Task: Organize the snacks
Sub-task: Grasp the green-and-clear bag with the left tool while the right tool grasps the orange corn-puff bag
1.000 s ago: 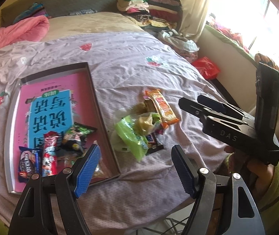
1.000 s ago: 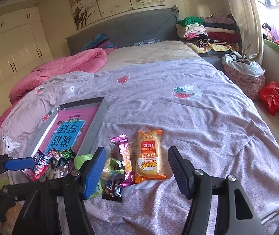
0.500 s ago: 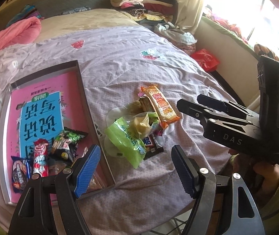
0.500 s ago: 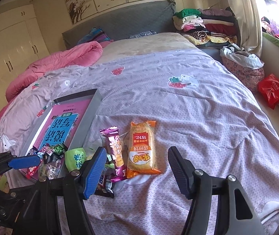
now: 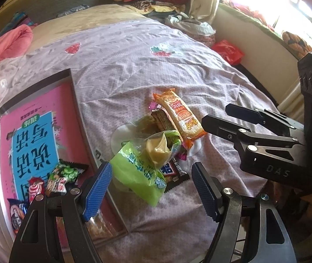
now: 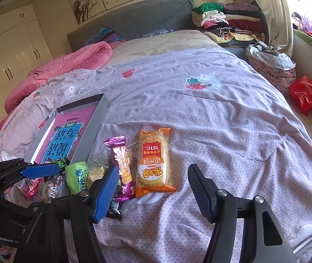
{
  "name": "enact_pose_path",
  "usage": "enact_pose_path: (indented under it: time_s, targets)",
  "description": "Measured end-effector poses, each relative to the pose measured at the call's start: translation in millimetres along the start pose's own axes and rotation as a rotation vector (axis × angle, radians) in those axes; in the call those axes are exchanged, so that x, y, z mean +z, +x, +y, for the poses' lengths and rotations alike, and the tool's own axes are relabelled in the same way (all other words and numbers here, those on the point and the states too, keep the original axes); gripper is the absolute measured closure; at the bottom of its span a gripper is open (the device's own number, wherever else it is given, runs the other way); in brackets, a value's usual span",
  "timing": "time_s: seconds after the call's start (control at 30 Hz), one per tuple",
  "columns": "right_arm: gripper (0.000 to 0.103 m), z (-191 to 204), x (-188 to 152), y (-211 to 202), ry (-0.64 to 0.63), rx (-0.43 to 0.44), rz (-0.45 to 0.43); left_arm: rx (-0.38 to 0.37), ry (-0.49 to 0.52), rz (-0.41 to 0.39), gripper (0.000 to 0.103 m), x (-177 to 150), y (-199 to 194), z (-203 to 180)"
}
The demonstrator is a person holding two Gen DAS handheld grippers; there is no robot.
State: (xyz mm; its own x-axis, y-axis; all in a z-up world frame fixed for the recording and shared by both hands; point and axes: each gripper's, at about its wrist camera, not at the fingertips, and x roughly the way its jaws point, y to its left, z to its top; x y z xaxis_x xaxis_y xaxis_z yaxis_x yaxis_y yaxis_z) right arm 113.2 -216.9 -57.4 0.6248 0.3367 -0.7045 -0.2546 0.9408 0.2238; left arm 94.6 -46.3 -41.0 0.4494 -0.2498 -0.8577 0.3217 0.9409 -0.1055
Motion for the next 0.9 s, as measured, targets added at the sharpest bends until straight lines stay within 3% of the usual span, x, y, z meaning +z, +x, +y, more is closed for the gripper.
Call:
enact_pose_path:
  time_s: [0.2,0.4,0.63,0.9]
  targets:
    - [0.038,-4,-1,8,0.004,0.004,0.024,0.006,0.016,0.02,0.027,5,15,1]
    - [0.038,-5,-2,15,0.003,0.012,0.04,0.01,0.054,0.022,0.037,10,23,-2]
    - [0.038,-7,-2,26,0.001,0.014,0.065,0.028,0.119,0.025,0.037,15,34,-10]
    - [0.04,-12,-1,44,-0.007,-0.008,0.106,0.005,0.114,0.036,0.037,15,40,-6]
